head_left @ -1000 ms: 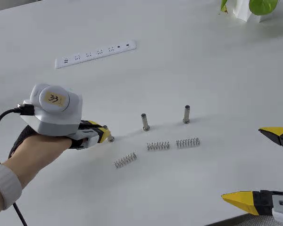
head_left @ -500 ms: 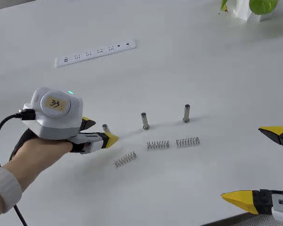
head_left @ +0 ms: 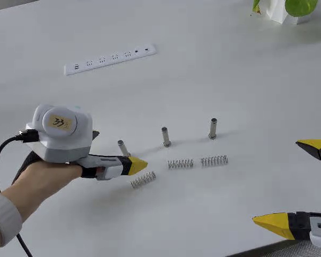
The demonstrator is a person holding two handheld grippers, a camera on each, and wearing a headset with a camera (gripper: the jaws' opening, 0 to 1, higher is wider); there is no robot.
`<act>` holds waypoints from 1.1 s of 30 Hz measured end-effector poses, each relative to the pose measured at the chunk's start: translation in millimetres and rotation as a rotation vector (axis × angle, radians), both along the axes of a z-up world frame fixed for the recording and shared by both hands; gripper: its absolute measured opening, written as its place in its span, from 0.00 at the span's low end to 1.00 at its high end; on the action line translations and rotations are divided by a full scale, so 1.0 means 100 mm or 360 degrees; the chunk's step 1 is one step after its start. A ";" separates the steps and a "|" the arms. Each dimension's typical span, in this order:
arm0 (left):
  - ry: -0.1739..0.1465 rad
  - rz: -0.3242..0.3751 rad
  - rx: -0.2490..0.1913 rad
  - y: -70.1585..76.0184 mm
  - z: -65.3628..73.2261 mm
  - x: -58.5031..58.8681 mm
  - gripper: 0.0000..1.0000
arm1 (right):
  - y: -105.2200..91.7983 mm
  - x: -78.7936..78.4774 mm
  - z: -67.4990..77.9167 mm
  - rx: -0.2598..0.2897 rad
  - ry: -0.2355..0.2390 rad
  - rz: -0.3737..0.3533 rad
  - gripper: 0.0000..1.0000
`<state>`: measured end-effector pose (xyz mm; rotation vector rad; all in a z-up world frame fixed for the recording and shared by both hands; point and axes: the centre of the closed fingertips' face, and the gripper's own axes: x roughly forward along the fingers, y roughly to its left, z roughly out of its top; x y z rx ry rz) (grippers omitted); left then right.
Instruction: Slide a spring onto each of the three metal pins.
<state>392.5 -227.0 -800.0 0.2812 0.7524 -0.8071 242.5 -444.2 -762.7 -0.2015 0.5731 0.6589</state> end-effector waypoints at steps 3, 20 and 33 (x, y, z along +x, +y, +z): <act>-0.0014 -0.0002 -0.0026 0.00 0.01 -0.02 0.98 | -0.01 0.02 0.01 -0.0006 -0.0011 0.0004 0.98; 0.0010 0.0062 -0.0103 0.10 0.07 -0.19 0.99 | -0.04 0.12 0.02 -0.0017 -0.0011 0.0029 0.99; 0.0031 0.0079 -0.0140 0.17 0.07 -0.46 0.99 | 0.01 0.15 0.03 -0.0041 -0.0007 0.0098 0.99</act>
